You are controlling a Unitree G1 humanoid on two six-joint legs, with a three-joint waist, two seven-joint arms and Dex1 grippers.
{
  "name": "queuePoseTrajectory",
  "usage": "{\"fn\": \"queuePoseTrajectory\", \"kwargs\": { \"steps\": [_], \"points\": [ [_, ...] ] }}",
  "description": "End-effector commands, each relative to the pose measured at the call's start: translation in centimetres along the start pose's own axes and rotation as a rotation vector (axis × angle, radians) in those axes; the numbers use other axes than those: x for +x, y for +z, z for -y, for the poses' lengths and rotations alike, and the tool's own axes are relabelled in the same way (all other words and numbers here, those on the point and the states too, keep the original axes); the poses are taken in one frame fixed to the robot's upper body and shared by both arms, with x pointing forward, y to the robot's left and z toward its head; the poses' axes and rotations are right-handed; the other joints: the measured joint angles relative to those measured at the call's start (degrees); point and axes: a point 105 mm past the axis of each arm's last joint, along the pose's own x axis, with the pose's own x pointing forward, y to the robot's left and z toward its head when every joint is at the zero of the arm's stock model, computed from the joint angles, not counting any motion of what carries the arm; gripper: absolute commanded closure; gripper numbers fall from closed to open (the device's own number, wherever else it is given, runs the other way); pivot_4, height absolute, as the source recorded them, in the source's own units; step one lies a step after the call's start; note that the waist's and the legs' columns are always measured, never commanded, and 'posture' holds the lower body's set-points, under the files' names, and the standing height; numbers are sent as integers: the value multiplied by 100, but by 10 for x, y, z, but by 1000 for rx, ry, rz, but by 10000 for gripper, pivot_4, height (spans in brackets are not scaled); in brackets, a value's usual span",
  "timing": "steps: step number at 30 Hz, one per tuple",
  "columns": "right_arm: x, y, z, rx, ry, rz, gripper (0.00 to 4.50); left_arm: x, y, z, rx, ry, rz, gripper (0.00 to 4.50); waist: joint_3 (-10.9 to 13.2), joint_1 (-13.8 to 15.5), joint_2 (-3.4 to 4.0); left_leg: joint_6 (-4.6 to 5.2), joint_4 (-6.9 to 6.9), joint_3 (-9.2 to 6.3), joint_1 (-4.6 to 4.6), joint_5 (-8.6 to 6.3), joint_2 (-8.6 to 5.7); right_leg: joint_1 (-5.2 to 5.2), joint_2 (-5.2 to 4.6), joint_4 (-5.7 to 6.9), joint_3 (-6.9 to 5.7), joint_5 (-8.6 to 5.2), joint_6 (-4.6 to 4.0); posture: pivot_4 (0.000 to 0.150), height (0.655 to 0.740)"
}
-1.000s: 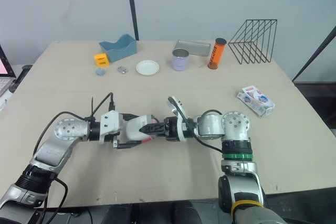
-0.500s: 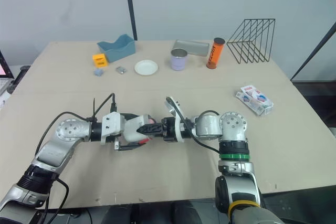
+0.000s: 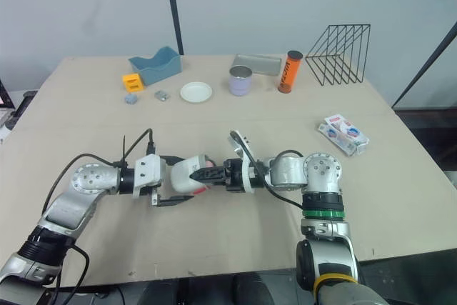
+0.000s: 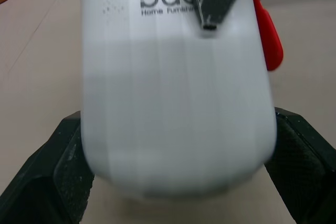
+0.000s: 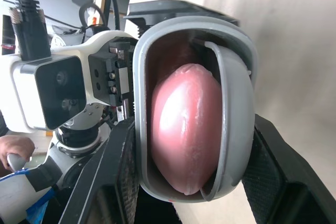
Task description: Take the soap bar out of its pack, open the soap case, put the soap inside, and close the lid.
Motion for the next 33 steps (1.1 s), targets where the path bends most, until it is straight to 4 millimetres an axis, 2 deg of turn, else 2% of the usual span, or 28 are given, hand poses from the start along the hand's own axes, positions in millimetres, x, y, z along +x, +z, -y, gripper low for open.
{"fn": "queuePoseTrajectory", "kwargs": {
  "steps": [1, 5, 10, 15, 17, 20, 23, 27, 33],
  "points": [
    [-13, 11, -6, -33, 11, 68, 24523, -15, 4, -6, 10, 38, 9, 0, 0, 0, 0, 0, -1, 0, 0, 0, 0, 0, 0, 0, 0, 0, 0, 1500, 7393],
    [-26, 15, -1, -74, -52, 85, 24523, -29, 0, -9, -27, 60, -9, 0, 0, 0, 0, 0, -2, 0, 0, 0, 3, 0, -7, -2, 0, 0, 1, 1500, 7393],
    [-50, 8, 2, -310, -262, -5, 24523, -39, 1, -12, -144, 61, 0, 0, 3, 4, 5, 1, -11, -2, 1, 0, -1, -2, -19, -7, 0, -3, 2, 1500, 7393],
    [-71, 12, -14, -458, -304, -88, 24523, -43, 21, -12, -317, 1, 87, 0, 6, 0, 6, 2, -25, 0, 4, 1, -2, -5, -24, -17, 3, -20, -3, 1500, 7393],
    [-76, 19, -23, -586, -377, -133, 24523, -44, 31, -13, -347, -33, 125, 0, 10, 0, 12, 10, -29, -1, 5, 6, -3, -7, -21, -16, 3, -21, -1, 1500, 7393],
    [-77, 25, -42, -737, -384, -190, 24523, -41, 42, -15, -360, -62, 162, 0, 14, 2, 18, 14, -32, -1, 5, 8, -4, -13, -21, -16, 2, -24, -10, 1500, 7393],
    [-75, 23, -48, -893, -413, -283, 24523, -35, 45, -13, -342, -94, 165, 0, 12, 3, 15, 14, -40, 0, 8, 8, -4, -13, -21, -17, 1, -32, -17, 1500, 7393],
    [-69, 25, -46, -1056, -426, -372, 24523, -22, 50, -14, -324, -114, 184, 0, 10, 9, 12, 14, -48, -1, 8, 8, -10, -14, -25, -18, 2, -38, -18, 1500, 7393],
    [-61, 24, -36, -1169, -420, -489, 24523, -2, 54, -17, -299, -125, 200, 0, 11, 17, 11, 14, -38, 4, 7, 9, -13, -16, -30, -17, 2, -31, -21, 1500, 7393]
  ]
}}
